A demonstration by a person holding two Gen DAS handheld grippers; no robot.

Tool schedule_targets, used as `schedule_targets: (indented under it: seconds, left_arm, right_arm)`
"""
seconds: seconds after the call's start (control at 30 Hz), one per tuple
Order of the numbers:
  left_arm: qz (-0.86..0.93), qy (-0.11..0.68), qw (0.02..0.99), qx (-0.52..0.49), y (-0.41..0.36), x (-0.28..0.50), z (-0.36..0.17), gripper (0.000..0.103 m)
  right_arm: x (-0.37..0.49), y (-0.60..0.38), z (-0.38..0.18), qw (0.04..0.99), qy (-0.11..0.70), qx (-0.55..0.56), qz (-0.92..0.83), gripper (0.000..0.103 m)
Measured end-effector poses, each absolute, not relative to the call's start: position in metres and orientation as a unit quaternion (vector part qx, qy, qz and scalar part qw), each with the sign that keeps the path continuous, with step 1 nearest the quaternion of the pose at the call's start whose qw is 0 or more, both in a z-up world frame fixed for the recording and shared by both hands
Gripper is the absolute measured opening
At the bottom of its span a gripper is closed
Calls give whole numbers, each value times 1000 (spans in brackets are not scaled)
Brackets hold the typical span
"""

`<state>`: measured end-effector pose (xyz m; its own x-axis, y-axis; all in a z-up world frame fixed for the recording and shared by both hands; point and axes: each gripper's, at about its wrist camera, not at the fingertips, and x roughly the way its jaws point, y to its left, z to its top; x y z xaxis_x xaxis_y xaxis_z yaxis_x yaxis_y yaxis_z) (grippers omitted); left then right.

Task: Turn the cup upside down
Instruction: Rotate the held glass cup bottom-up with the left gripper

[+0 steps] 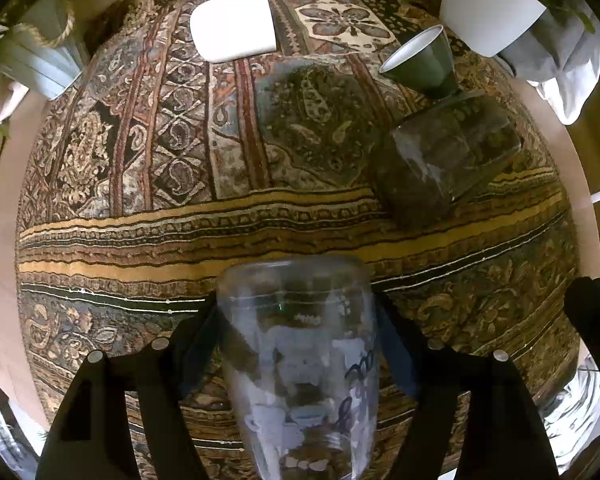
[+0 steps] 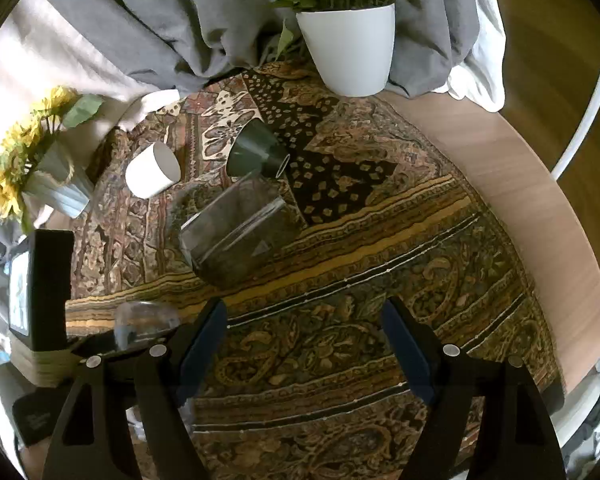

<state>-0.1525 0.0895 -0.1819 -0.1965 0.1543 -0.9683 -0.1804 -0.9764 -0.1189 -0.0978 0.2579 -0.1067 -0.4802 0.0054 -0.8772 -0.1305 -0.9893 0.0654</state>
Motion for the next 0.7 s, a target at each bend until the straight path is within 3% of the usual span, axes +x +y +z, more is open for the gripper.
schedule_targets:
  seconds: [0.7]
  left_arm:
    - [834,-16,110,-540,72,-121,-127,72]
  right_arm:
    - [-83,252,-86,29,53,-489,870,80]
